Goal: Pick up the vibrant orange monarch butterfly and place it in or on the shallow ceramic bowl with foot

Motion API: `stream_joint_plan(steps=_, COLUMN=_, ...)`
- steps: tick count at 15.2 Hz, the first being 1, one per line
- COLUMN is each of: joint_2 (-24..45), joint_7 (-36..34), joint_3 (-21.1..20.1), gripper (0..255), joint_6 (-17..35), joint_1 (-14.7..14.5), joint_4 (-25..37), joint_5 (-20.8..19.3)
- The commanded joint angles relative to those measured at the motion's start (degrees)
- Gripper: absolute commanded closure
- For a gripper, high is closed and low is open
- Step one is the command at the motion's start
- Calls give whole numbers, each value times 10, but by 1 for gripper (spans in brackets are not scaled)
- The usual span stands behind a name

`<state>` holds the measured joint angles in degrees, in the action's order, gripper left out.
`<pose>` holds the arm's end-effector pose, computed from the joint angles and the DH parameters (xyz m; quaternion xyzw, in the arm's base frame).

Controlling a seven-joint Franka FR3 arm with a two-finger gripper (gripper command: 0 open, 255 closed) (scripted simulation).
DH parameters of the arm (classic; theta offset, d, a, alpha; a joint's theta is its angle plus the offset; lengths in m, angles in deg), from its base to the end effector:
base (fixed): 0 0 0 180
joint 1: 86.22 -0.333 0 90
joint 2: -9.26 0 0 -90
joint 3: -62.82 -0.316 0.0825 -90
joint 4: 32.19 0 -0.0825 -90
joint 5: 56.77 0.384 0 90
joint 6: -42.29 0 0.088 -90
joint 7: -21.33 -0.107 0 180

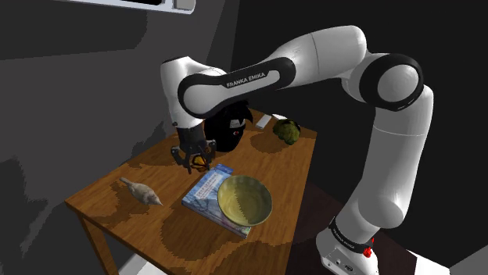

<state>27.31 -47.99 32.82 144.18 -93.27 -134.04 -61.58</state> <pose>0.4950 0.3387 0.3815 0.9549 -0.2616 -0.1119 0.0845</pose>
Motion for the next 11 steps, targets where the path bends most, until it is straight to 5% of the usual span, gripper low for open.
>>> stream_joint_plan(steps=1, joint_2=-4, joint_7=0, joint_3=-1, gripper=255, joint_6=-13, joint_1=0, joint_4=10, joint_5=2)
stream_joint_plan(steps=8, joint_2=-18, joint_7=3, joint_3=-4, gripper=255, joint_6=-56, joint_1=1, joint_4=40, joint_5=10)
stream_joint_plan(steps=11, joint_2=-95, joint_7=19, joint_3=-11, gripper=255, joint_6=-30, joint_1=18, joint_4=-53, joint_5=45)
